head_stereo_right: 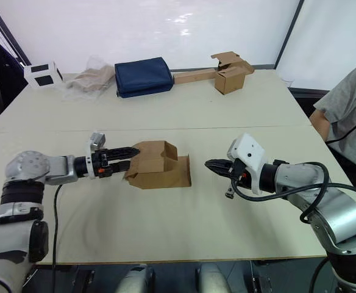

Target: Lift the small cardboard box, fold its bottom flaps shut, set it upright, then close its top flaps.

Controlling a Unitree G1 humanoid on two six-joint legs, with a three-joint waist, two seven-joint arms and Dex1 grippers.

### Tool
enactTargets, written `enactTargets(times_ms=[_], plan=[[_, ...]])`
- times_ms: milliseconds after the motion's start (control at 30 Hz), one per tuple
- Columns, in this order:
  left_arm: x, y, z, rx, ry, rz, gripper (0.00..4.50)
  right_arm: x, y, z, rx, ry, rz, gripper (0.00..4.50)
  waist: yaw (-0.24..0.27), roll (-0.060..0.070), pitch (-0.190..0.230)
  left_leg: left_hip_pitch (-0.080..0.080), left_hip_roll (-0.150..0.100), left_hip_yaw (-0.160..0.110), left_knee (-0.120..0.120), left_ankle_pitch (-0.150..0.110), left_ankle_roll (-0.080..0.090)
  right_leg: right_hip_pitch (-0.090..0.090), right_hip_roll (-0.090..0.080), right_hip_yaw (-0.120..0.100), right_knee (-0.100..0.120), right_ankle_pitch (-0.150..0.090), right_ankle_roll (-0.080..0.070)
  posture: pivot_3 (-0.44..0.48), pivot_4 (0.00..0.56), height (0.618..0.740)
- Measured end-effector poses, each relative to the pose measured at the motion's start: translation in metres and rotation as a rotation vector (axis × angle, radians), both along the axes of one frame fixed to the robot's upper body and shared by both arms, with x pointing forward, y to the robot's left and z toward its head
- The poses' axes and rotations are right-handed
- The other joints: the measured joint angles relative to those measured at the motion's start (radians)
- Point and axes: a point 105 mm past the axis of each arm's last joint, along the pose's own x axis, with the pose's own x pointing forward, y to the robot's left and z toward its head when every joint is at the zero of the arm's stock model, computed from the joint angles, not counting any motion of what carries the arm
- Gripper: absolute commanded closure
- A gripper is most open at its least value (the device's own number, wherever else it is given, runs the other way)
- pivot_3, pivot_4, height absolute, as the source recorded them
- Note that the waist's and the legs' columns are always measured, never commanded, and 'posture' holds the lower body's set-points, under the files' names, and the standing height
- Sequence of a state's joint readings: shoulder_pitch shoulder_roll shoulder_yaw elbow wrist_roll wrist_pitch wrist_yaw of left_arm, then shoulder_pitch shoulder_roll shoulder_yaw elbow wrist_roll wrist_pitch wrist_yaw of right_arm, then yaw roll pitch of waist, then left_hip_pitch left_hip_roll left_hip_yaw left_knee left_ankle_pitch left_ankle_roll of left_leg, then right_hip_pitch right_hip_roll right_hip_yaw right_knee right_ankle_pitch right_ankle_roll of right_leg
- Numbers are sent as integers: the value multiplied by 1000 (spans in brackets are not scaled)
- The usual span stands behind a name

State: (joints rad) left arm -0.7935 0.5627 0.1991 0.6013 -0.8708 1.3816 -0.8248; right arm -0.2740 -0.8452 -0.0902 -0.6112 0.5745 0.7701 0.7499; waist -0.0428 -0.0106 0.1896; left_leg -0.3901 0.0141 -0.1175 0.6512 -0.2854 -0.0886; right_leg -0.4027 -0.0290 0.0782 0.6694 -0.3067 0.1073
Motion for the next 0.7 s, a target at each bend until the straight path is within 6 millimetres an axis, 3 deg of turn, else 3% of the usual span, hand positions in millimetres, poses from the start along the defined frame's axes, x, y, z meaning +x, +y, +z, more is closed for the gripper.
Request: enactTargets(times_ms=[267,600,700], plan=[[8,-17,-1,-14,-24,-60,78,-2,-4,2,-2,-3,-25,4500,-1,0,0,0,0,0,0,0,0,0,0,0,0,0,0,0,150,740],[11,-19,-2,-7,-33,-77,78,-5,-3,3,-1,-10,-34,4500,-1,0,0,0,0,0,0,0,0,0,0,0,0,0,0,0,150,740],[12,-20,2,-9,-44,-85,786,-5,-4,3,-1,-11,-36,4500,0,0,0,0,0,0,0,0,0,0,0,0,0,0,0,0,150,740]])
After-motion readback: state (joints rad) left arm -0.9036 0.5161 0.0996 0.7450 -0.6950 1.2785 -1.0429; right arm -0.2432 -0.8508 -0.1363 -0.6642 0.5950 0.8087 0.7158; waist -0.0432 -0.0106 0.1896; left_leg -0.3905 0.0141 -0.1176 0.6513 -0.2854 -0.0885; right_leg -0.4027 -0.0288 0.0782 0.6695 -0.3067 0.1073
